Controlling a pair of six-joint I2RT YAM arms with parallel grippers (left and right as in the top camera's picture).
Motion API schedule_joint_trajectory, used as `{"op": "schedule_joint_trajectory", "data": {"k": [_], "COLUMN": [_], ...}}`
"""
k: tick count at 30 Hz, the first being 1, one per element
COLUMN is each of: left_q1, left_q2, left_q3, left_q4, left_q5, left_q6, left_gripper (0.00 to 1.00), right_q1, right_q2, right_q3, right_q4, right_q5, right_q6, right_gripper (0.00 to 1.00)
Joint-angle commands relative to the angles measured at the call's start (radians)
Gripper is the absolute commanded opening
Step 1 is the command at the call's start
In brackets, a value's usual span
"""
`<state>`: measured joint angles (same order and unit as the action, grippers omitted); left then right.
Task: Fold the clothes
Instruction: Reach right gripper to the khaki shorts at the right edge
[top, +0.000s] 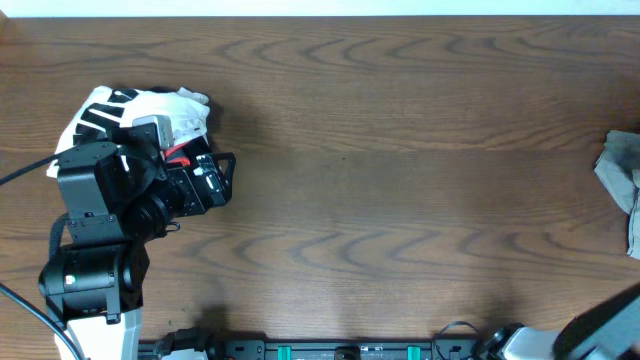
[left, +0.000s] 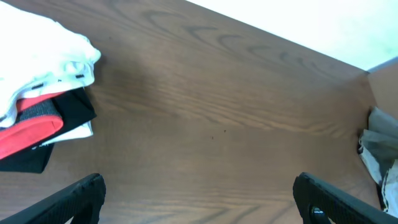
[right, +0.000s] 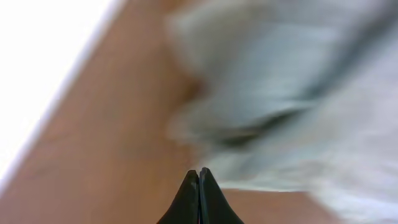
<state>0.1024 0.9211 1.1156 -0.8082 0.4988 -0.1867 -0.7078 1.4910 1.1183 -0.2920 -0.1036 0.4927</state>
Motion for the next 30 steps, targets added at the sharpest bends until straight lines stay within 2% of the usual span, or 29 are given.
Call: {"op": "schedule_joint_trajectory", "data": {"k": [1,5,9,10,11,12,15,18,23,25,30], "left_q1": [-0.004,-0.004,-0.004,-0.004,-0.004,-0.004,-0.004,-0.004,-0.004,-0.004,-0.004], "left_q2": [-0.001,-0.001,-0.001,-0.001,-0.001,-0.001,-0.001,-0.001,-0.001,-0.001,-0.001], "left_q3": [0.021,0.021,0.021,0.021,0.021,0.021,0.021,0.021,0.021,0.021,0.021], "left_q4": [0.01,0.033,0.027,0.019,0.006,-0.006,-0.022,-0.021,-0.021,-0.021,-0.021], "left_q5": [0.014,0.014,0.014,0.014,0.014,0.014,0.014,0.014,0.014,0.014,0.014], "left_q6": [0.001,0.001,-0.003,-0.003,-0.003,-0.002,-0.003,-0.002,-0.002,-0.002,-0.003], "left_gripper": [0.98,0.98,0.98,0.98,0.98,0.98,0.98,0.98,0.98,0.98,0.98], "right_q1": [0.1,0.245,0.29,0.283,0.27,0.253,0.177,0.092,0.013,-0.004,-0.046], "right_q2": [-0.108,-0.137,-0.112,-0.101,-0.087,-0.069,0.003,0.095,0.226,0.274,0.378], "right_q3": [0.019,0.019,0.019,0.019,0.019,0.019,0.019,0.019,0.019,0.019,0.019], "right_q4": [-0.018,-0.048,-0.106,-0.11,-0.114,-0.117,-0.095,-0.055,-0.016,0.009,0.049], "right_q5": [-0.213,-0.189,0.138,0.183,0.229,0.272,0.316,0.266,0.17,0.177,0.178], "right_q6": [0.016,0.014,0.016,0.015,0.015,0.015,0.015,0.015,0.015,0.015,0.024], "right_gripper": [0.01,0.01,0.03,0.11,0.26,0.34,0.43,0.49,0.74,0.79,0.78]}}
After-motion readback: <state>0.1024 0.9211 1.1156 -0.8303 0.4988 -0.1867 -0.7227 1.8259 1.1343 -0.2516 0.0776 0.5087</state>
